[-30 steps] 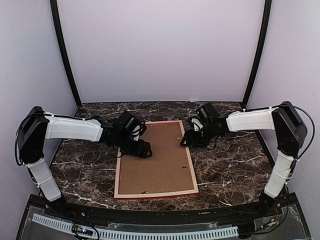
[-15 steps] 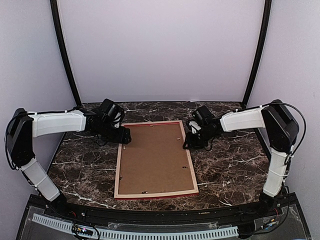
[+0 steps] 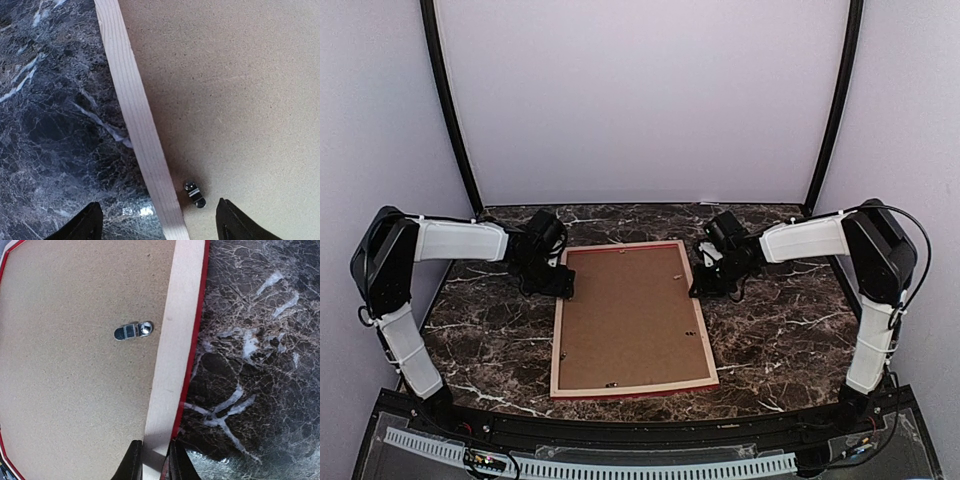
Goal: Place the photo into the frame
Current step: Press the fastener onto the backboard.
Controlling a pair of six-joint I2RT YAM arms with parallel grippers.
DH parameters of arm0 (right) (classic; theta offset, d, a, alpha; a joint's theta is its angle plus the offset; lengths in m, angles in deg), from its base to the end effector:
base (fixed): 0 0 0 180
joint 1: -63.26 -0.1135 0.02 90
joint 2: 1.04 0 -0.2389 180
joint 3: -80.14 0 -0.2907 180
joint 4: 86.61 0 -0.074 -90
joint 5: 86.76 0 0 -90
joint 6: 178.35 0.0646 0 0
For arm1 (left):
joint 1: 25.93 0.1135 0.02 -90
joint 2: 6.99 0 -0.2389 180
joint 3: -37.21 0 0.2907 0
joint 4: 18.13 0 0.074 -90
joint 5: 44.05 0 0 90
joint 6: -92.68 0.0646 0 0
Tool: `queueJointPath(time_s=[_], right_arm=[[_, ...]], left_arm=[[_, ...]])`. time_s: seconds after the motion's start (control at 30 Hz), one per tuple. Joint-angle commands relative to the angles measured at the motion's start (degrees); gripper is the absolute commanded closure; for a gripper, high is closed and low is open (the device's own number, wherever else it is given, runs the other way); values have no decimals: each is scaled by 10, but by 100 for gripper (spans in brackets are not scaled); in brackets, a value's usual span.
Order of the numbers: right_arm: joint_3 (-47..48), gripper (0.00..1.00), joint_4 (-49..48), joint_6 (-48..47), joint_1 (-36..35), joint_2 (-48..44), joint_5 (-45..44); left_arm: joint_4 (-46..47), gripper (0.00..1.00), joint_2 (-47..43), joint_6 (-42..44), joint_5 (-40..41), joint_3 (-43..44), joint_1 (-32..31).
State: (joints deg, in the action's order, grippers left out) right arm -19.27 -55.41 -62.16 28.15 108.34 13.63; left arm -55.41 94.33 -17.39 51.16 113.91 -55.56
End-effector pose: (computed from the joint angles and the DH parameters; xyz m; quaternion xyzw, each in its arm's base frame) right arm 0.3392 0.2527 0.0798 -0.0982 0.9572 0.2067 0.1772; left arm 0.3474 -0.1908 0.1046 0.0698 0.9666 -0.0619 0.2386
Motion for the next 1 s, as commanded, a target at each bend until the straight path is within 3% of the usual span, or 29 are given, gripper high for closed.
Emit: queueJointPath(time_s=[0.0,0.23,0.63,0.97], right_arm=[[-2,100,4,-21,3,-2,-9],[-7,100,-4,-19,2,-3,1],[-6,100,-2,-16,3,-3,9],[1,100,4,-17,4,-1,9]], left_arm=[[8,20,12,7,-18,25,0],[10,27,41,4,-16,27,0],[9,60,48,3,-22,9,0],[13,74,32,0,-25,-31,0]])
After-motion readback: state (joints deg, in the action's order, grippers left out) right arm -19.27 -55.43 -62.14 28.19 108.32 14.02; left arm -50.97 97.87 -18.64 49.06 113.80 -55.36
